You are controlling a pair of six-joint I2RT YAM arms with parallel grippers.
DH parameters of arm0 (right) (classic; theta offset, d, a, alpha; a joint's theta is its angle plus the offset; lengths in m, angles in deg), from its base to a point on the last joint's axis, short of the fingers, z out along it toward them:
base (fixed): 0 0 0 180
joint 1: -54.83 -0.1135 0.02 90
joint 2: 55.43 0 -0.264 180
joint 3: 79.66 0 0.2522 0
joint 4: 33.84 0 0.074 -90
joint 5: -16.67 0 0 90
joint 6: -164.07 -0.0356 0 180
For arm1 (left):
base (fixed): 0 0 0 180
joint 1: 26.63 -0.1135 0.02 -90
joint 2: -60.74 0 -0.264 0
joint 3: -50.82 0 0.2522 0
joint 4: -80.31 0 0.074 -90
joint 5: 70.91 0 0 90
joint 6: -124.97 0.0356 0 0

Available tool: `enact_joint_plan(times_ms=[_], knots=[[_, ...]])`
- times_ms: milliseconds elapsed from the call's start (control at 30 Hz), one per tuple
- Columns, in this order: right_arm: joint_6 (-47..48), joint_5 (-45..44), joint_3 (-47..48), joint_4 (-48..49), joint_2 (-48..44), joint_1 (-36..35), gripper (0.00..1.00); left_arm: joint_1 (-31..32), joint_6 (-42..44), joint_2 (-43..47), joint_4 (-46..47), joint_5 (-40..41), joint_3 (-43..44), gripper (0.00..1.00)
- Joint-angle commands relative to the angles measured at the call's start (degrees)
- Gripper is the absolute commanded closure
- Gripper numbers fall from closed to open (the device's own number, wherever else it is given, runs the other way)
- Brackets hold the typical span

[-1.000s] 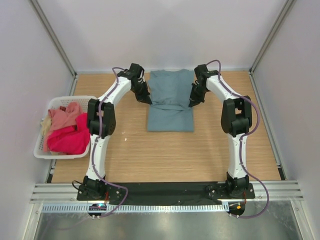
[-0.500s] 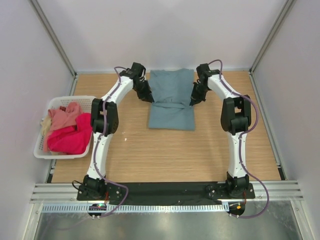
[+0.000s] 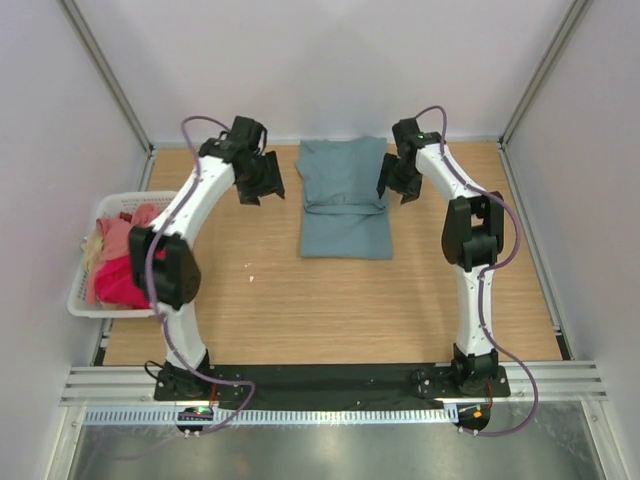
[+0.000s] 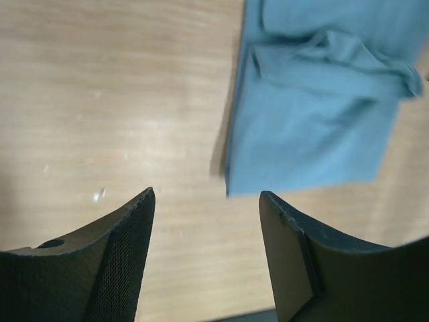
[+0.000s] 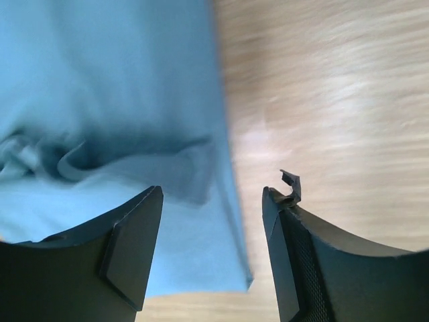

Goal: Fold and stack the t-shirts
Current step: Fold the tshirt

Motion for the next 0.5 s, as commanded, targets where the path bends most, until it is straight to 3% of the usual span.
enact_joint_plan(times_ms=[0, 100, 167, 467], knots=[[1.4, -3.7, 2.2, -3.6, -7.4, -7.4, 0.32, -0.2, 2.8, 15.0, 0.8, -3.1, -9.8, 0.36], [-0.8, -4.8, 0.3, -2.0, -7.9, -12.8, 0.32, 0.1, 0.9, 23.0, 4.2, -8.1, -24.3, 0.39], [-2.1, -5.2, 1.4, -1.8, -4.9, -14.9, 0.33, 0.4, 0.7, 25.8, 4.5, -9.7, -27.5, 0.41], [-4.5, -8.5, 10.9, -3.4, 5.8, -17.0, 0.34, 0.5, 3.0, 29.3, 2.0, -10.9, -30.5, 0.45]])
